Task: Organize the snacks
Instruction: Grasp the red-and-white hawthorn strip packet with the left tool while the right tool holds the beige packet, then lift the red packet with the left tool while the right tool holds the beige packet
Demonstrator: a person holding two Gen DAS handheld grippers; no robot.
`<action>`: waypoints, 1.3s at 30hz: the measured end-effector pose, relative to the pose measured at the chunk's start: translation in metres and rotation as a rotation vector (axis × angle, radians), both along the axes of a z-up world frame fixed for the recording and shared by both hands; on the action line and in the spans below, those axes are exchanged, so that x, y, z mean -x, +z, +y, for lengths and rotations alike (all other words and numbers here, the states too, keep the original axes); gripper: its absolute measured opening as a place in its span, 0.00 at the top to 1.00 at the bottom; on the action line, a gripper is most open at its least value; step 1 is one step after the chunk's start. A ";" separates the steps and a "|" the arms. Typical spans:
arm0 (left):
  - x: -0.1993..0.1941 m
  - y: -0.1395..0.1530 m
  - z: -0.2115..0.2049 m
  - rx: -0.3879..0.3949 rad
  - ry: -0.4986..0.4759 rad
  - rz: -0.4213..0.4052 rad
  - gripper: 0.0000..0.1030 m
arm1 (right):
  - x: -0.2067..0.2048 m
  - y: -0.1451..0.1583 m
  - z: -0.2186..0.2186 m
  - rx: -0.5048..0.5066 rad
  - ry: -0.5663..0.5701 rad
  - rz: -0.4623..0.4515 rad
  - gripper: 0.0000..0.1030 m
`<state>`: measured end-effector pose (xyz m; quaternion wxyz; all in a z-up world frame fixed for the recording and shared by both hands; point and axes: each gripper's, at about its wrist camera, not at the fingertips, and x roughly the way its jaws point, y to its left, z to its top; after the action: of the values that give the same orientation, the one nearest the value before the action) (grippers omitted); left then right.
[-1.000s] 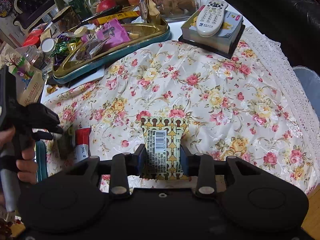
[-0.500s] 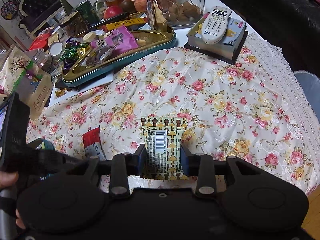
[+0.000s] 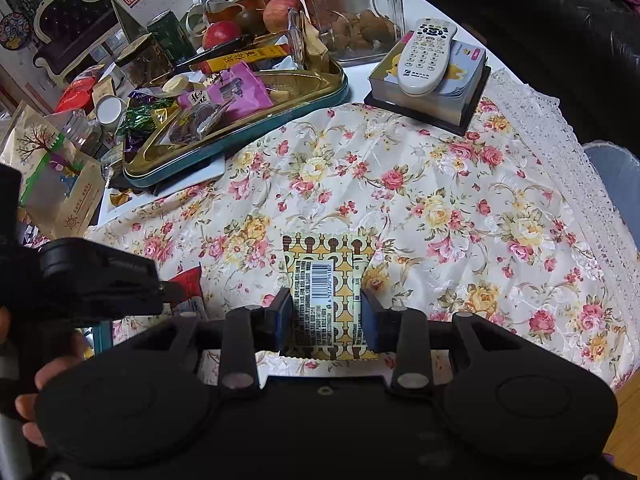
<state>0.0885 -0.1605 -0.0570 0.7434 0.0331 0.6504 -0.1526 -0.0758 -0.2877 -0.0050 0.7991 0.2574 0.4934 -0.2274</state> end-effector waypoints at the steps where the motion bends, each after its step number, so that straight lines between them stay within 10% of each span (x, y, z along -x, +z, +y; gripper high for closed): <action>1: 0.001 -0.003 -0.003 -0.013 0.000 -0.002 0.65 | 0.000 0.000 0.000 0.000 0.001 0.000 0.63; 15: 0.010 -0.001 -0.021 -0.181 -0.024 -0.146 0.62 | -0.002 -0.001 0.000 -0.017 0.000 -0.002 0.63; 26: -0.004 -0.019 -0.003 -0.054 0.060 -0.031 0.43 | 0.000 -0.003 0.000 -0.017 -0.008 0.003 0.63; 31: 0.011 -0.024 -0.018 -0.130 -0.019 -0.107 0.46 | -0.002 -0.004 0.001 -0.014 0.002 0.007 0.63; 39: 0.010 -0.010 -0.011 -0.037 0.016 -0.032 0.57 | -0.002 -0.001 -0.001 -0.012 -0.009 -0.001 0.63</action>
<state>0.0788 -0.1710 -0.0667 0.7542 0.0441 0.6413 -0.1340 -0.0736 -0.2892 -0.0059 0.7968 0.2644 0.4932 -0.2277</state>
